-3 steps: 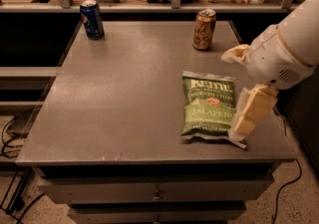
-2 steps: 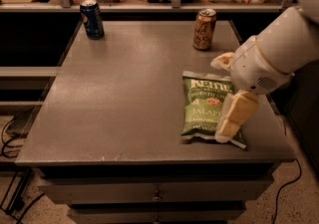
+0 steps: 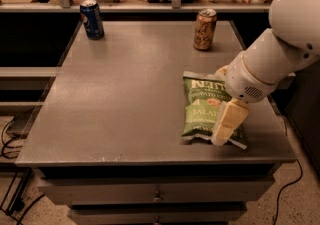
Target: Move green jalapeno chip bag near pepsi can
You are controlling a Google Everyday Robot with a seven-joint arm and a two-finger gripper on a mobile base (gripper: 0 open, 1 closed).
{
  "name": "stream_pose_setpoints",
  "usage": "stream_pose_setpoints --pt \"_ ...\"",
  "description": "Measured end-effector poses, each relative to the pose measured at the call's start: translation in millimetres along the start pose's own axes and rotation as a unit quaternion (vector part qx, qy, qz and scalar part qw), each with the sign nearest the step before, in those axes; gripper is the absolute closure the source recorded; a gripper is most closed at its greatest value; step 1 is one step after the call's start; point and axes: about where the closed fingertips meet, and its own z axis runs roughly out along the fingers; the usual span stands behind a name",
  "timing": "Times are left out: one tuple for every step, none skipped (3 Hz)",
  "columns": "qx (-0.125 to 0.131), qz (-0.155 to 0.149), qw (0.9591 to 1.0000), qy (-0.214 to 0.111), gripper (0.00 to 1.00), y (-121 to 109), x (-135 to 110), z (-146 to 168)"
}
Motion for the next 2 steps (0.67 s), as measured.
stream_pose_setpoints --pt "-0.008 0.016 0.9997 0.015 0.19 -1.4 12.4 8.7" --pt "-0.008 0.018 0.9995 0.024 0.42 -2.2 14.2 6.8"
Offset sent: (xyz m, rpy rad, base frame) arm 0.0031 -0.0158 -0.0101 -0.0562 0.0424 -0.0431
